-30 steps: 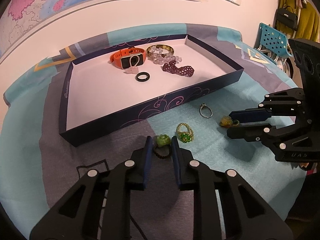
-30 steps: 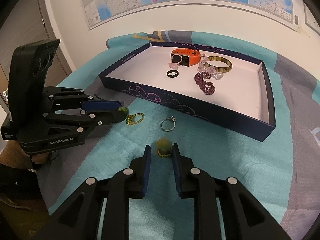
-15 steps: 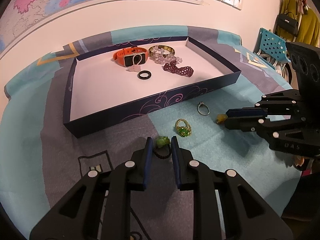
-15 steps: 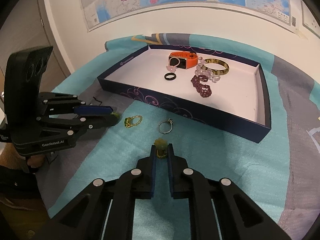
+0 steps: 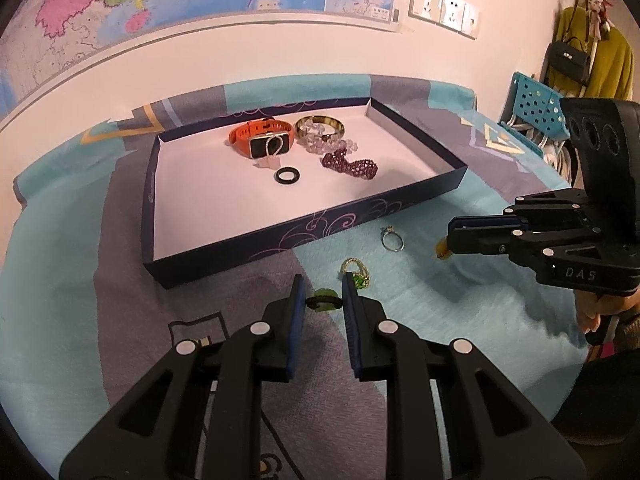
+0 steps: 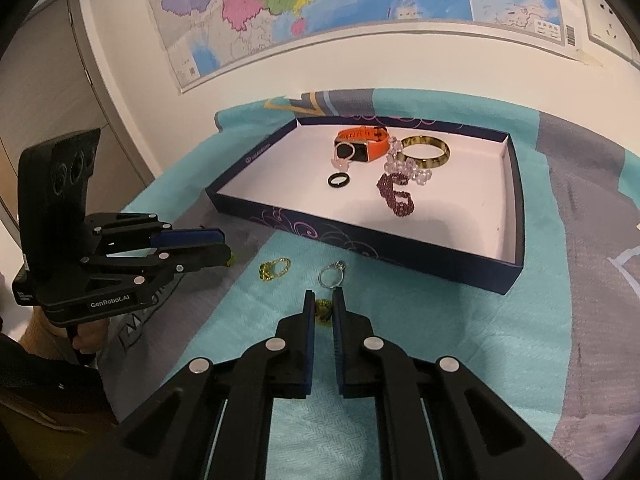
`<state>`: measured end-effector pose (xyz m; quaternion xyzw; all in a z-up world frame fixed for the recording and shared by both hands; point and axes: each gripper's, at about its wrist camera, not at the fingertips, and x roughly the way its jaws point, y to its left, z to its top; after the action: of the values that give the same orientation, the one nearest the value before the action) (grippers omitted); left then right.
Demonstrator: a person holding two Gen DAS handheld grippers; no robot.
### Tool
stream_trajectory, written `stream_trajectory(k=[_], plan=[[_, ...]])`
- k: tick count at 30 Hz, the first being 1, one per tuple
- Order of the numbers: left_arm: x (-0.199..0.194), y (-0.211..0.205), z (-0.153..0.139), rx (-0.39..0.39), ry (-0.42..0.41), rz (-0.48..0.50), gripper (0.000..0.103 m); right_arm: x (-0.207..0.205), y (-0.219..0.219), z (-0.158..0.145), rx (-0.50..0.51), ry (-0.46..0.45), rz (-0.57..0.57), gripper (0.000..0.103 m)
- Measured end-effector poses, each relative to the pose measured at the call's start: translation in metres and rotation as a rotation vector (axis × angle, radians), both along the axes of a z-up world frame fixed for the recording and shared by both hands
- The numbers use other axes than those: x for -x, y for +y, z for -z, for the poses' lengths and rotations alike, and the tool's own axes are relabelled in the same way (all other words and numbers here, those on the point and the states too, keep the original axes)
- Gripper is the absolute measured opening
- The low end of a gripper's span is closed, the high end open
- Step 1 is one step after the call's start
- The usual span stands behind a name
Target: Organize jewelry
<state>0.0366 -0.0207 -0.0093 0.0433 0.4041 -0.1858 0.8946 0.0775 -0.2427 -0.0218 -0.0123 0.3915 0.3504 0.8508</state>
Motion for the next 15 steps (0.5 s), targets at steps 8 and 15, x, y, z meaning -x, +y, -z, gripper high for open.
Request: stream_trajectory(k=[8, 15], plan=[[-0.001, 0.009, -0.007, 0.032, -0.008, -0.012, 0.019, 0.000, -0.004, -0.005, -0.034, 0.001, 0.003, 0.007], [-0.002, 0.009, -0.017, 0.042, -0.033, -0.007, 0.019, -0.004, -0.004, -0.011, -0.045, -0.012, 0.005, 0.007]])
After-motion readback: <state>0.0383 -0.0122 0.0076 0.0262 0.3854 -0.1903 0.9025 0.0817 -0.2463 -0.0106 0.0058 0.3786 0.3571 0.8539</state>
